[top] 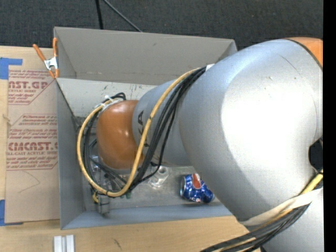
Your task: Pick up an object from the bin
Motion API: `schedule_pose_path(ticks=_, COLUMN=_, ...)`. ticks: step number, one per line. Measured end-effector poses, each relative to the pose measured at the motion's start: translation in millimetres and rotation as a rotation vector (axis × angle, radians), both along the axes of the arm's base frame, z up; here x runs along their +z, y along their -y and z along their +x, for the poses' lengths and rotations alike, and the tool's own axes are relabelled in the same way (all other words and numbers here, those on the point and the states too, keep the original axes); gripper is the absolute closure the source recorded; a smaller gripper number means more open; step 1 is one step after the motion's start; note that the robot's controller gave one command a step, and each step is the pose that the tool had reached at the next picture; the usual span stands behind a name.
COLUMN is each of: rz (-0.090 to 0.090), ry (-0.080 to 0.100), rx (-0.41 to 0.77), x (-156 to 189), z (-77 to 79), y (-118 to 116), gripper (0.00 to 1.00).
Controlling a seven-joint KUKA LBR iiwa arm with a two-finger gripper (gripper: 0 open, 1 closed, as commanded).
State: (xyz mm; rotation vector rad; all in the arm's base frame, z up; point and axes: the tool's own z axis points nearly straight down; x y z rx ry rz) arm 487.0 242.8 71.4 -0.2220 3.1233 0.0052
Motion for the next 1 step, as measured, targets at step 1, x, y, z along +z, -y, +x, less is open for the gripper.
schedule_pose_path(ticks=1, rz=-0.002, ry=-0.007, rx=-0.002, x=-1.0, z=-1.4, y=0.7, gripper=1.00)
